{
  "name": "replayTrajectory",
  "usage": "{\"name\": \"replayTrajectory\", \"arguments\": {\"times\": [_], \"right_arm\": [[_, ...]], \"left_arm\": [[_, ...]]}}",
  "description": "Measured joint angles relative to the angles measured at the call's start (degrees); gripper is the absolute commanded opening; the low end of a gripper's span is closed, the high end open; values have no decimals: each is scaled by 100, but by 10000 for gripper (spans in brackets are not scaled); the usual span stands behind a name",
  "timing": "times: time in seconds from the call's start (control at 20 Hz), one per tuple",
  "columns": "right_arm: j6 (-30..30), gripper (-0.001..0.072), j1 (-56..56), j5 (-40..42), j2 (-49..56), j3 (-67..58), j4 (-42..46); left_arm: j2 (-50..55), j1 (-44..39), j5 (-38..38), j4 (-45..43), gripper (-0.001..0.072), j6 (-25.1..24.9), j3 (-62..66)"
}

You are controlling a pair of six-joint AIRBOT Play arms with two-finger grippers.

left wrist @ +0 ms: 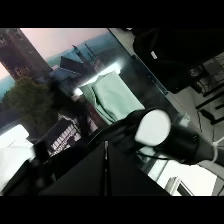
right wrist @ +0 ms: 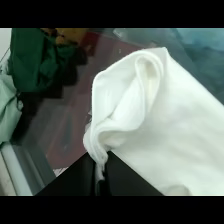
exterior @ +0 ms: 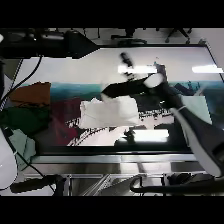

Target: Fold the shirts.

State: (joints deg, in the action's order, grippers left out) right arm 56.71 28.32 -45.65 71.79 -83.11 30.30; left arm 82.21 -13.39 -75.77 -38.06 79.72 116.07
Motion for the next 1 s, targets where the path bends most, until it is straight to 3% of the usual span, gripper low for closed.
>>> {"name": "replayTrajectory", "arguments": {"times": [0.05,0.1,0.25,0.4,0.55,0.7,1.0], "right_arm": [[-127,331,417,494,260,0,-15],[-308,459,820,979,538,0,-15],[-754,480,1569,2011,1191,2,-7],[-968,479,1569,2061,1292,0,24],[-984,482,1003,1478,1010,0,57],[-505,643,68,581,651,-2,343],[990,642,-2004,-1445,549,35,1419]], "left_arm": [[-90,22,-92,2,21,-33,0],[-155,31,-208,7,22,-76,0],[-254,46,-426,9,22,-138,-72],[-289,101,-498,13,21,-181,-210],[-306,177,-507,20,22,-203,-358],[-310,249,-527,37,21,-214,-424],[-310,297,-527,61,21,-221,-452]]}}
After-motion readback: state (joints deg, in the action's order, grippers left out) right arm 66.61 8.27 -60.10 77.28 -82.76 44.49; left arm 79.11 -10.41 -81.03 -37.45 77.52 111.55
